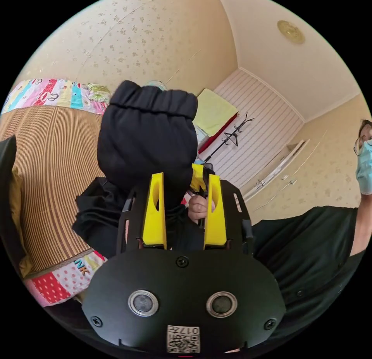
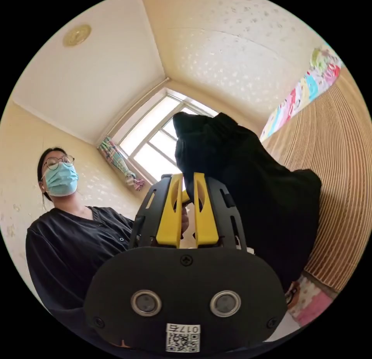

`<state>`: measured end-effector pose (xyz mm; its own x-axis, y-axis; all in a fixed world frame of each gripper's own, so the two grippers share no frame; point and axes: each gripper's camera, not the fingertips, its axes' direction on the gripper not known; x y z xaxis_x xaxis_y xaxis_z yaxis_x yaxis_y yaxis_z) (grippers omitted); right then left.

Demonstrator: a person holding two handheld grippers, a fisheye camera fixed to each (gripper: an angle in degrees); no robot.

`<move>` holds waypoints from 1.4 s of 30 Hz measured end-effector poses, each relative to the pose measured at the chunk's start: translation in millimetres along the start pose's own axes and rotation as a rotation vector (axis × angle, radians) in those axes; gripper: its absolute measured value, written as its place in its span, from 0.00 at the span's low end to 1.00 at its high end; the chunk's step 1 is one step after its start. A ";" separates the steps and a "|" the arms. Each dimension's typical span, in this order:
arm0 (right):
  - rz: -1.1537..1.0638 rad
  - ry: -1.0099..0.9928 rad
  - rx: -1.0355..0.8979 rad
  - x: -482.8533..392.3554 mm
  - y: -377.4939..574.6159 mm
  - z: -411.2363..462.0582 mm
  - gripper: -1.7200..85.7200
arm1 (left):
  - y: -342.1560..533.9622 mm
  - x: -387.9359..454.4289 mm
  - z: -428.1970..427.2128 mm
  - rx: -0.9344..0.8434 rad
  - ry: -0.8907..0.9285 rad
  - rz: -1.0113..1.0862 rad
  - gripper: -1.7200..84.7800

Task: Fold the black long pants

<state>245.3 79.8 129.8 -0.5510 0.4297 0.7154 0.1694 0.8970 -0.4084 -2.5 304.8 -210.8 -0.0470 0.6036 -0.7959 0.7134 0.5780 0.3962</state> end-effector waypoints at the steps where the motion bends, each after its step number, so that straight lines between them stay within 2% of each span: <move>1: 0.050 0.001 -0.003 12.5 4.4 2.5 0.09 | 4.4 -17.8 7.7 -0.019 -0.028 -0.052 0.23; 3: 0.195 0.053 0.018 47.0 27.1 3.2 0.10 | 36.6 -99.4 28.1 -0.083 -0.084 -0.294 0.24; 5: 0.216 0.171 0.002 46.2 38.8 2.2 0.10 | 61.8 -141.7 36.0 -0.140 -0.037 -0.389 0.23; 9: 0.019 0.505 -0.151 -7.8 40.2 19.0 0.13 | 88.8 -158.6 23.0 -0.107 0.053 -0.376 0.18; 12: -0.129 0.622 -0.345 -34.5 31.5 49.6 0.16 | 88.0 -158.7 11.7 -0.067 0.058 -0.359 0.16; 14: -0.183 0.689 -0.458 -36.8 28.6 71.2 0.17 | 86.8 -160.1 8.9 -0.052 0.069 -0.355 0.16; 17: -0.226 0.670 -0.630 -28.0 29.1 105.4 0.17 | 89.3 -161.8 6.4 -0.024 0.073 -0.369 0.15; 21: -0.131 0.735 -0.810 -3.7 27.8 127.3 0.11 | 93.0 -162.3 9.6 -0.032 0.036 -0.421 0.12; 22: -0.124 0.709 -0.797 -5.0 25.8 124.5 0.10 | 93.6 -162.3 10.4 -0.030 0.040 -0.428 0.12; 25: -0.063 0.601 -0.541 -18.7 12.6 83.4 0.07 | 92.8 -157.2 7.6 0.026 0.091 -0.409 0.15; 27: 0.066 0.372 -0.299 -22.3 8.4 29.6 0.06 | 87.6 -155.3 4.0 0.080 0.134 -0.403 0.17; 29: 0.101 0.188 -0.147 -30.0 16.1 -7.4 0.06 | 82.4 -156.3 3.9 0.104 0.125 -0.429 0.17; 31: 0.116 -0.021 -0.014 -38.5 31.4 -37.0 0.06 | 77.5 -155.5 5.1 0.110 0.100 -0.459 0.15; 33: 0.106 -0.253 0.120 -53.3 50.6 -66.8 0.06 | 73.4 -137.6 -5.0 0.110 0.000 -0.443 0.07; 34: 0.096 -0.292 0.152 -59.1 53.9 -74.3 0.06 | 71.9 -129.5 -11.1 0.119 -0.008 -0.420 0.07; 37: 0.001 -0.357 0.299 -103.6 59.6 -117.5 0.05 | 64.1 -67.4 -71.2 0.233 -0.039 -0.253 0.06; 40: -0.189 -0.419 0.358 -169.2 52.3 -149.9 0.05 | 49.0 34.9 -160.8 0.395 -0.078 -0.008 0.06; 42: -0.398 -0.526 0.391 -231.5 42.8 -165.6 0.05 | 41.5 135.7 -230.2 0.530 -0.091 0.243 0.06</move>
<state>515.5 35.9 40.6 -0.8428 -0.1119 0.5265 -0.3709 0.8296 -0.4174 -140.2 537.2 -196.9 0.2049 0.6214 -0.7562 0.9494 0.0619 0.3081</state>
